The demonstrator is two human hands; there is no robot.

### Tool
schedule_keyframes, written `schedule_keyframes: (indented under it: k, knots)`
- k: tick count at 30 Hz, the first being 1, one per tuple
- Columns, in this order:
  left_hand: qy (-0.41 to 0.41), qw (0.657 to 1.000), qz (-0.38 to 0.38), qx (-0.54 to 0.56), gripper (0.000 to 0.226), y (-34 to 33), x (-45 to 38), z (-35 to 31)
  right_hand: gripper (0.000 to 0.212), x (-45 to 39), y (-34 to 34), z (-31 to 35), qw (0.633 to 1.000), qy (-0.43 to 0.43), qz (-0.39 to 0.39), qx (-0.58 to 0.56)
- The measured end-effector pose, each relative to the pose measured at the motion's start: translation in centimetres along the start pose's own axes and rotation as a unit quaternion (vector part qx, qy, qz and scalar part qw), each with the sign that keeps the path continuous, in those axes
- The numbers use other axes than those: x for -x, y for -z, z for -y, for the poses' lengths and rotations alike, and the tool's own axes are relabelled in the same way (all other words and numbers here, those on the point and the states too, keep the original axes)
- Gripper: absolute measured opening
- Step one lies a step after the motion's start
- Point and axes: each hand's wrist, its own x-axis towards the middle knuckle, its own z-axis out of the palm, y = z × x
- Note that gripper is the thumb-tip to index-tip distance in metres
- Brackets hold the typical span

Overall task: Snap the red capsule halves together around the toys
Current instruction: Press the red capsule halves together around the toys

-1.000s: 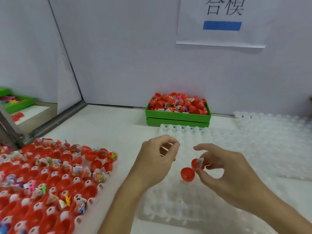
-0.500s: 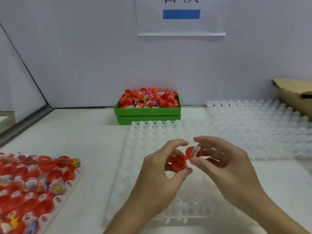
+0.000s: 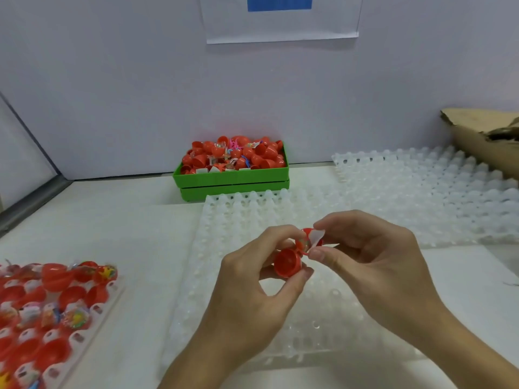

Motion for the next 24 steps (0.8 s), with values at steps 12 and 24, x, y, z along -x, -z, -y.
schedule_keyframes:
  k: [12, 24]
  knots:
    - [0.097, 0.995, 0.006, 0.029, 0.046, 0.1, 0.0, 0.1, 0.038, 0.1, -0.3, -0.4, 0.999, -0.049, -0.003, 0.003]
    - [0.157, 0.979, -0.069, 0.107, 0.023, 3.1, -0.9, 1.2, 0.033, -3.8, -2.5, 0.4, 0.989, -0.115, 0.092, -0.008]
